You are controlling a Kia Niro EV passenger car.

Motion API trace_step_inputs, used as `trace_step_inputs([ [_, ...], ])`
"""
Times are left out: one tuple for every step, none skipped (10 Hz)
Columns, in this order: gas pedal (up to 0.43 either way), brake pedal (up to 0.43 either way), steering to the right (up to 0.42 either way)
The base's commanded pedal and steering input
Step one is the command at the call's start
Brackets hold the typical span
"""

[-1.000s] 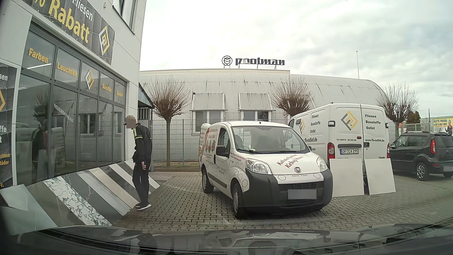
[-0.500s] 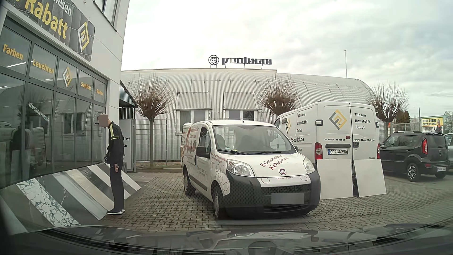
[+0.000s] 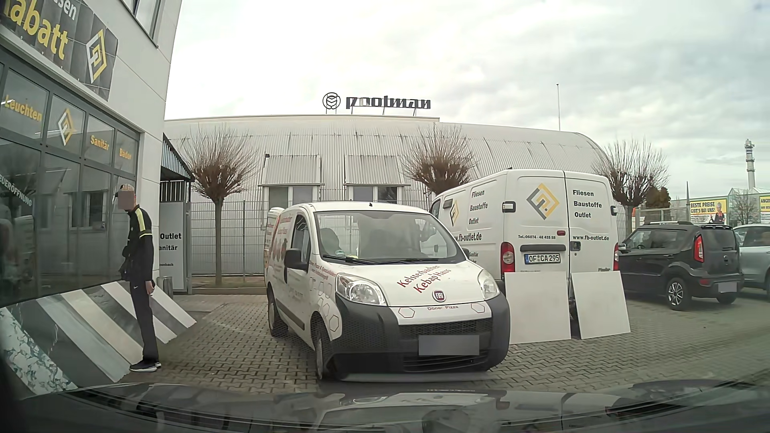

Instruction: Follow the waypoints while adhering to traffic rules and regulations

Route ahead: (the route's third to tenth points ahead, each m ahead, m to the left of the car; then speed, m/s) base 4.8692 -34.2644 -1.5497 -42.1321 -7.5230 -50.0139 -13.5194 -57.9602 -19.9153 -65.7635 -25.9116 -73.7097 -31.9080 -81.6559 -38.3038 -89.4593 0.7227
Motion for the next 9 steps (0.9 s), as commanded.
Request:
trace_step_inputs([
  [0.000, 0.030, 0.862],
  [0.000, 0.037, 0.893],
  [0.000, 0.037, 0.922],
  [0.000, 0.043, 0.945],
  [0.000, 0.037, 0.963],
  [0.000, 0.037, 0.966],
  [0.000, 0.037, 0.965],
  [0.000, 0.037, 0.965],
  [0.000, 0.043, 0.964],
])
